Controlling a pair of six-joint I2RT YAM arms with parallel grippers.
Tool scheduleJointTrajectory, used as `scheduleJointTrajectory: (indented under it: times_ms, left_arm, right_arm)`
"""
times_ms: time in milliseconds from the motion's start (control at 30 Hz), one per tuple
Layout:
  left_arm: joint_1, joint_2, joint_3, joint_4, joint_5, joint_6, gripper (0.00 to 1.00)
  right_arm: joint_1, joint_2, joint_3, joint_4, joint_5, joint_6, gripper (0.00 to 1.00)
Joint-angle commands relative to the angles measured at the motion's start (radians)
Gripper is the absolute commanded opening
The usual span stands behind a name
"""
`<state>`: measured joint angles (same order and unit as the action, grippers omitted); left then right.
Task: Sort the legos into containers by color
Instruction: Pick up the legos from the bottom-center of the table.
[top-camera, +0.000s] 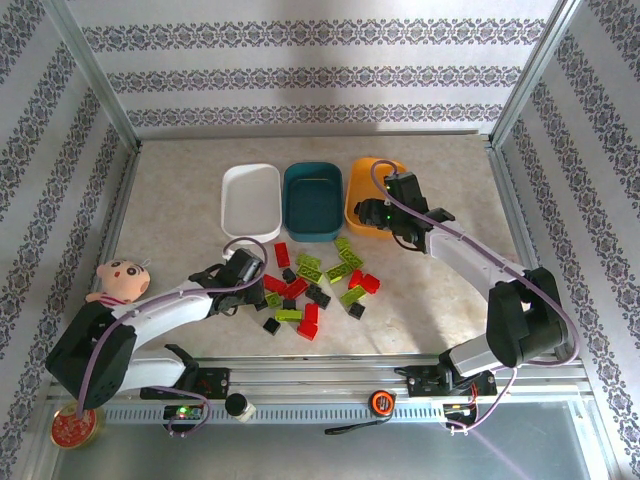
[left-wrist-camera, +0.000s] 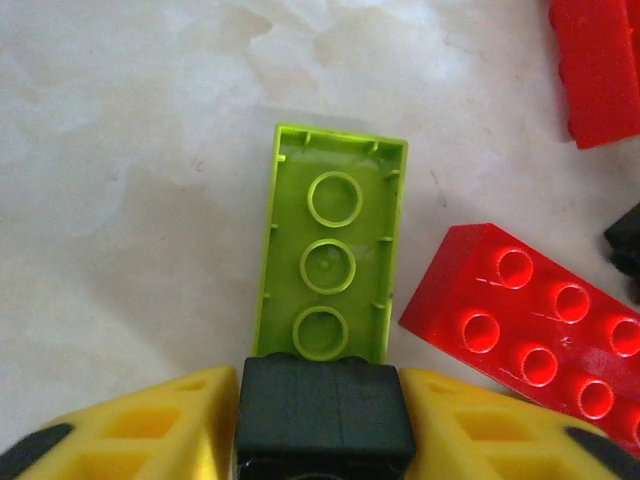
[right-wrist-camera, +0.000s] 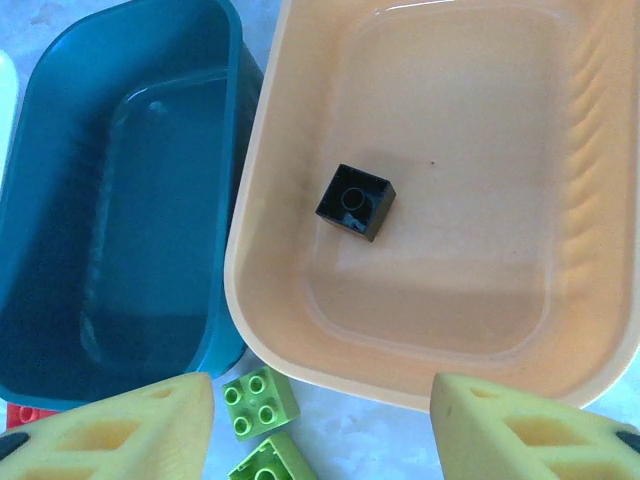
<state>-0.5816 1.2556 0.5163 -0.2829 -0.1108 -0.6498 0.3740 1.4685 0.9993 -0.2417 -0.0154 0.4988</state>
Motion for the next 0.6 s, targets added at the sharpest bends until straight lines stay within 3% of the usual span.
scheduleJointTrajectory:
  times_ms: [0, 267, 400, 567]
  left_arm:
    - [-0.009, -0.026, -0.007, 0.025, -0.018, 0.018, 0.32]
    - [-0.032, -0.125, 0.179, -0.073, 0.034, 0.062, 0.30]
    - [-0.085, 0.072, 0.393, 0.006, 0.082, 0.109, 0.31]
    - [-0.093, 0.416, 0.715, 0.122, 0.246, 0.116, 0.31]
  right_arm:
    - [0.002, -0.033, -0.025, -0.003, 0.012, 0.013, 0.60]
    - [0.002, -0.116, -0.104, 0.006, 0.030, 0.032, 0.60]
    - [0.002, -0.194, -0.210, 0.021, 0.059, 0.058, 0.60]
    - [0.001, -0.290, -0.316, 0.004, 0.075, 0.071, 0.60]
